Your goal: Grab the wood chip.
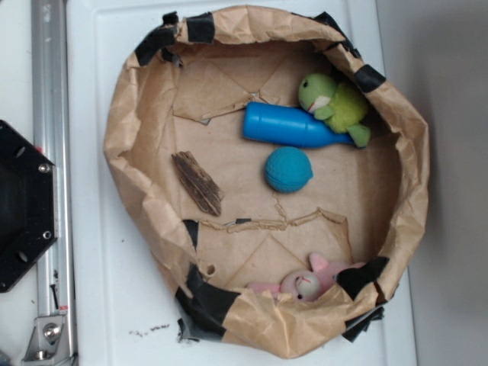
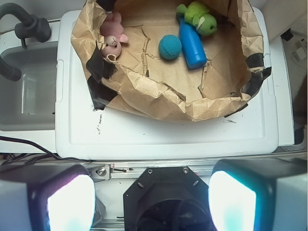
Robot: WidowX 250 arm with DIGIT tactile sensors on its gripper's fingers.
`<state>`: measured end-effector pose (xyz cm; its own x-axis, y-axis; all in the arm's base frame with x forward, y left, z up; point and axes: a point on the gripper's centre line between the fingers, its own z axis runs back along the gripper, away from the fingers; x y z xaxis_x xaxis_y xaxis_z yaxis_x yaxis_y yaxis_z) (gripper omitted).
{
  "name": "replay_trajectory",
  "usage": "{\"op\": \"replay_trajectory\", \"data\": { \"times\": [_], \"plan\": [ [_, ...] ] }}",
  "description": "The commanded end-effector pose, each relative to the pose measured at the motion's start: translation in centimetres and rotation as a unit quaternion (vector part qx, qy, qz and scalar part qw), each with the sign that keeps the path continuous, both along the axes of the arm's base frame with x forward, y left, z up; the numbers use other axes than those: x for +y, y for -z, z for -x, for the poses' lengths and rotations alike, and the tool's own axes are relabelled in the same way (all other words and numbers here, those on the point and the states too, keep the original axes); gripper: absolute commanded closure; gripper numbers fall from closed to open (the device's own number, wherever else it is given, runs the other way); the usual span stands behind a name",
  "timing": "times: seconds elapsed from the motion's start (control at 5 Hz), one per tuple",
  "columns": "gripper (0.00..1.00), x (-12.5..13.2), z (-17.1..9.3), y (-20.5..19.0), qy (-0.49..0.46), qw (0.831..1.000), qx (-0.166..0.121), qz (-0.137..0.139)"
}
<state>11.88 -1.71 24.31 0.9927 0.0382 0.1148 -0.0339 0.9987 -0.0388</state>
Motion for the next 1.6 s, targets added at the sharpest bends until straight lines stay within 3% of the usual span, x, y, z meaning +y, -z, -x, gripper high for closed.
{"op": "replay_trajectory", "data": {
  "times": [0.0, 0.2, 0.4, 0.8, 1.0, 1.4],
  "plan": [
    [0.00, 0.0, 0.0, 0.0, 0.000, 1.000, 0.000, 0.000],
    [0.00, 2.9, -4.8, 2.0, 0.099, 0.985, -0.131, -0.055],
    [0.00, 3.0, -8.4, 3.8, 0.115, 0.984, -0.136, -0.023],
    [0.00, 4.3, -11.8, 11.4, 0.069, 0.997, -0.013, 0.033],
    [0.00, 4.6, -10.7, 14.4, 0.043, 0.998, 0.029, 0.040],
    [0.00, 4.6, -10.7, 14.4, 0.043, 0.998, 0.029, 0.040]
  ]
}}
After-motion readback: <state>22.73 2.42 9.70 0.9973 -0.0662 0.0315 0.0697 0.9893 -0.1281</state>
